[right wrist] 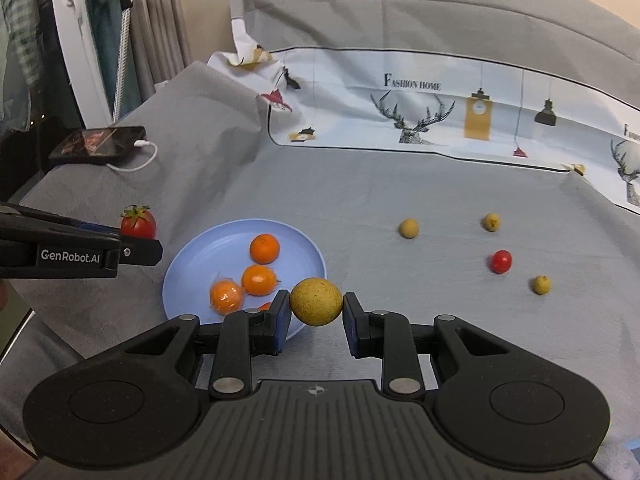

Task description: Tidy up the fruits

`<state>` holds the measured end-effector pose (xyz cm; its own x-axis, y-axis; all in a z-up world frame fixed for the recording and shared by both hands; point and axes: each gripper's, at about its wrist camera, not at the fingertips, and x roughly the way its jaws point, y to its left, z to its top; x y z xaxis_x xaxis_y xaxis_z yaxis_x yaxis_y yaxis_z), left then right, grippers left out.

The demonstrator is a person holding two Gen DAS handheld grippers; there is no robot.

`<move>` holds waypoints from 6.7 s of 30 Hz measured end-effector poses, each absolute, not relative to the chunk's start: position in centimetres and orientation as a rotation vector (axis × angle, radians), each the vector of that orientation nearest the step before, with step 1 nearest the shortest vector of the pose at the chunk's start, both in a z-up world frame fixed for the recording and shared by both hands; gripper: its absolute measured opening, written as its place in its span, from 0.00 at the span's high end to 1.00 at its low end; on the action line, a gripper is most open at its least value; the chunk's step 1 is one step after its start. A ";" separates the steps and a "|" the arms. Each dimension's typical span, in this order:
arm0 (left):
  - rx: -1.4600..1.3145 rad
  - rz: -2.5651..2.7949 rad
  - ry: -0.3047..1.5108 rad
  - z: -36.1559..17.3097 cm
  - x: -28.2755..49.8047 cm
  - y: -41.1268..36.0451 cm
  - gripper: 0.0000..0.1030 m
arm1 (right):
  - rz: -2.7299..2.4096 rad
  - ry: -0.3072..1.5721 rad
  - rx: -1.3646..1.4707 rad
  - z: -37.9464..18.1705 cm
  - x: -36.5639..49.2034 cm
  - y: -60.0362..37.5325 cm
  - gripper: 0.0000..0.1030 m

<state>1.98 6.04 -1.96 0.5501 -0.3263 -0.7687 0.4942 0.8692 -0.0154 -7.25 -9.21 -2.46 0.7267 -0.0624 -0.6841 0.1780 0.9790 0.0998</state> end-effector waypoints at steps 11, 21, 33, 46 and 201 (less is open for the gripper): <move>0.220 -0.479 0.897 -4.2 4.5 5.8 0.71 | -0.087 0.798 0.151 -4.1 -4.1 -8.1 0.71; 0.247 -0.469 0.915 -6.0 6.8 5.1 0.72 | -0.045 0.835 0.109 -6.0 -0.8 -6.8 0.71; 0.231 -0.420 0.850 -4.2 5.9 6.4 0.01 | -0.017 0.840 0.061 -7.0 0.7 -7.2 0.42; 0.220 -0.433 0.879 -2.8 -0.7 7.7 0.01 | -0.124 0.840 0.103 -3.3 -9.1 -7.2 0.07; 0.418 -0.581 0.967 -13.6 14.9 -22.7 0.72 | -0.672 0.743 0.290 -17.0 -4.5 -34.9 0.73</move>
<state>14.85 -22.67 -13.57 0.4366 -0.2722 -0.8575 0.6295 0.7734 0.0751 -4.48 -34.95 -16.96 0.5421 -0.4587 -0.7041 0.6553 0.7553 0.0124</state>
